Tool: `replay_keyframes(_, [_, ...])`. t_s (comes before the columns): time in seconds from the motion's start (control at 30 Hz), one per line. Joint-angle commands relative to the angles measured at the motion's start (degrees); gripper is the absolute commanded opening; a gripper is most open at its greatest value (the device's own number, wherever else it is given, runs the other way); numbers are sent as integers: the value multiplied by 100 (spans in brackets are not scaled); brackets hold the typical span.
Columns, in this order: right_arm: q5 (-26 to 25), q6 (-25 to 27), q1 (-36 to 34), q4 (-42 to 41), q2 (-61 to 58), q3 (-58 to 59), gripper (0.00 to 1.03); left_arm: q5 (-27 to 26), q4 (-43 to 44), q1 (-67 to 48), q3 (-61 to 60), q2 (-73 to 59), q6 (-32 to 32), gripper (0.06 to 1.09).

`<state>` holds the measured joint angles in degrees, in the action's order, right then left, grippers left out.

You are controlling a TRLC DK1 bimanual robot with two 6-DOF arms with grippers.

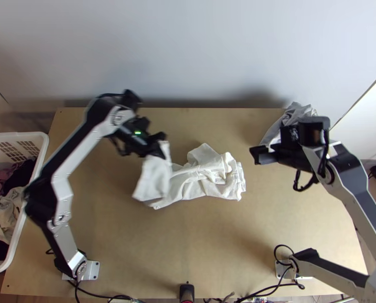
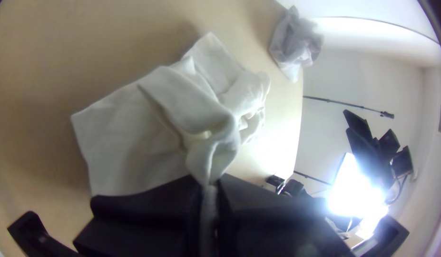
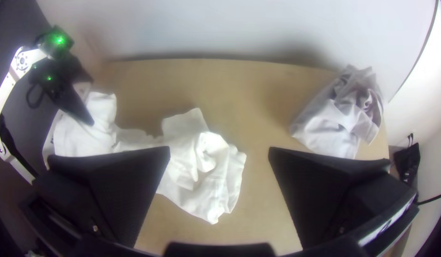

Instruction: Fold the t-shirt

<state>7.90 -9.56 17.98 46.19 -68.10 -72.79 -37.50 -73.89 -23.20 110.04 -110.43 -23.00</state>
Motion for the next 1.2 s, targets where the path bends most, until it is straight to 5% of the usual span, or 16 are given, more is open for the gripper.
replay_keyframes(0.0, [1,-98,-356,-357,727,846,96,295,577,-1072,1055,-980,-732,9])
replay_keyframes(0.67, [291,-336,-954,-251,2204,1848,96,647,3820,-2048,2426,-3388,-3351,11])
replay_keyframes(0.7, [352,-371,-954,-234,2222,1848,96,673,3952,-2048,2426,-3441,-3527,25])
replay_keyframes(0.77, [432,-424,-963,-225,2230,1848,96,796,4190,-2048,2426,-3494,-3694,77])
replay_keyframes(0.8, [458,-468,-972,-225,2230,1857,96,937,4225,-2057,2417,-3503,-3817,92])
replay_keyframes(0.9, [563,-512,-963,-225,2230,1848,96,1078,4444,-2110,2355,-3547,-4151,103])
replay_keyframes(1.17, [774,-617,-963,-225,2257,1804,96,1113,4831,-2039,2250,-2905,-4467,103])
